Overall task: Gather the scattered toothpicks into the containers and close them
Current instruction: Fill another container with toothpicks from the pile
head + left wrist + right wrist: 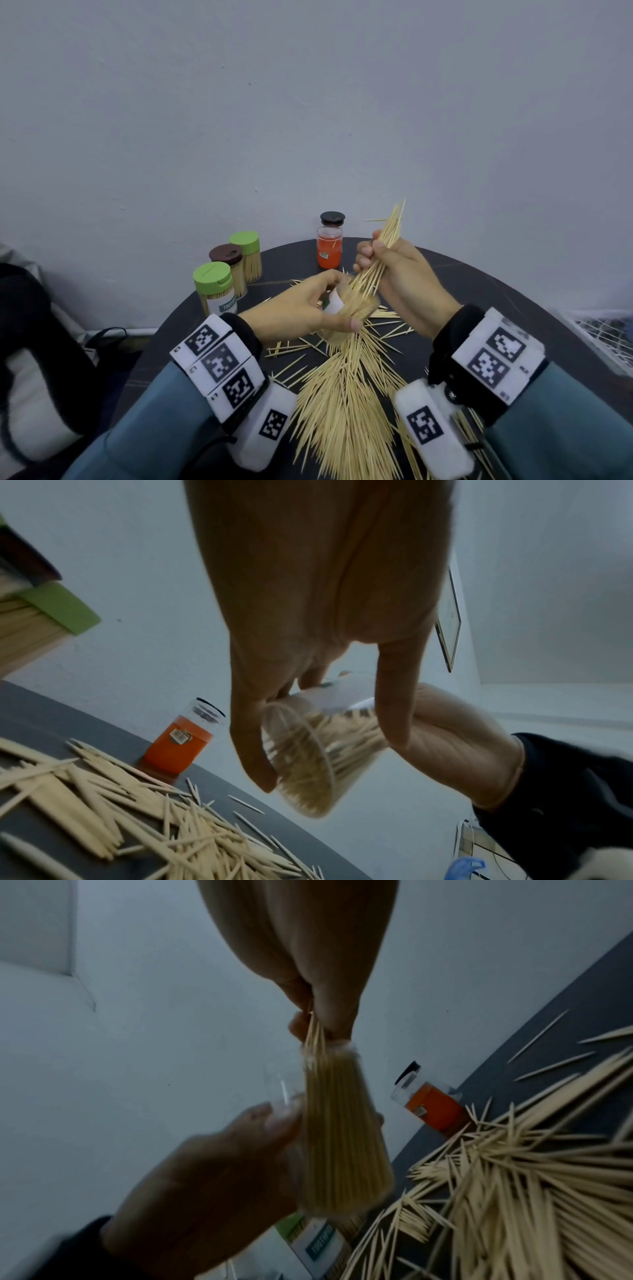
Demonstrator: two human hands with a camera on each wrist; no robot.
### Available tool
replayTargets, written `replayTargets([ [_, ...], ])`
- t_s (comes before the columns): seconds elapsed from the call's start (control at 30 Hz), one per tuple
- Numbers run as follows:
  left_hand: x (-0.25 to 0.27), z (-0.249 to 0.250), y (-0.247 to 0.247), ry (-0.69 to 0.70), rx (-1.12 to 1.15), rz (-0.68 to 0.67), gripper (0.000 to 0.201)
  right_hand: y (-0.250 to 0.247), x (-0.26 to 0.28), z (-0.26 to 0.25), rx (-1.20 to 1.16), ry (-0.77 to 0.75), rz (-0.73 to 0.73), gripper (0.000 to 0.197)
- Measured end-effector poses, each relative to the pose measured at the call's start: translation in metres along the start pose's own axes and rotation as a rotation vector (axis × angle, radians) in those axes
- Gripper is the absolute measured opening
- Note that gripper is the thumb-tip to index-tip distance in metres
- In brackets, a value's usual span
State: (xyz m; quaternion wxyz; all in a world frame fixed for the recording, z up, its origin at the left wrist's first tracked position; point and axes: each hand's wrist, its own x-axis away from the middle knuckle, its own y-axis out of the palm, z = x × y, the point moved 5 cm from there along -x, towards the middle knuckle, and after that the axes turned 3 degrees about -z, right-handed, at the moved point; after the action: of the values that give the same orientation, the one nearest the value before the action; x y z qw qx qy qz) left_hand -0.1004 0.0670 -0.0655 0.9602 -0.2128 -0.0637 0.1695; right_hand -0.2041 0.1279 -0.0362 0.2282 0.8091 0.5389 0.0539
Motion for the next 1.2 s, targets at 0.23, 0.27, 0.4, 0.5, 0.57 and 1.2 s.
replayTargets([
  [0.23, -0.001, 0.002, -0.005, 0.038, 0.045, 0.114, 0.051, 0.005, 0.007, 0.009, 0.244, -0.071, -0.008, 0.02],
  [0.27, -0.001, 0.002, -0.007, 0.046, 0.05, 0.137, 0.051, 0.006, 0.008, 0.011, 0.283, -0.066, -0.014, 0.023],
  [0.4, -0.002, -0.002, -0.011, 0.087, 0.069, 0.19, 0.046, 0.006, 0.011, 0.023, 0.369, 0.037, -0.032, 0.025],
  [0.5, -0.003, -0.002, -0.012, 0.096, 0.068, 0.173, 0.049, 0.004, 0.011, 0.027, 0.401, 0.111, -0.046, 0.019],
  [0.57, -0.002, -0.002, -0.014, 0.097, 0.067, 0.166, 0.052, 0.003, 0.011, 0.025, 0.427, 0.117, -0.053, 0.018],
  [1.2, 0.001, 0.001, -0.013, 0.066, 0.006, 0.081, 0.06, 0.005, 0.01, 0.008, 0.35, -0.044, -0.051, 0.038],
])
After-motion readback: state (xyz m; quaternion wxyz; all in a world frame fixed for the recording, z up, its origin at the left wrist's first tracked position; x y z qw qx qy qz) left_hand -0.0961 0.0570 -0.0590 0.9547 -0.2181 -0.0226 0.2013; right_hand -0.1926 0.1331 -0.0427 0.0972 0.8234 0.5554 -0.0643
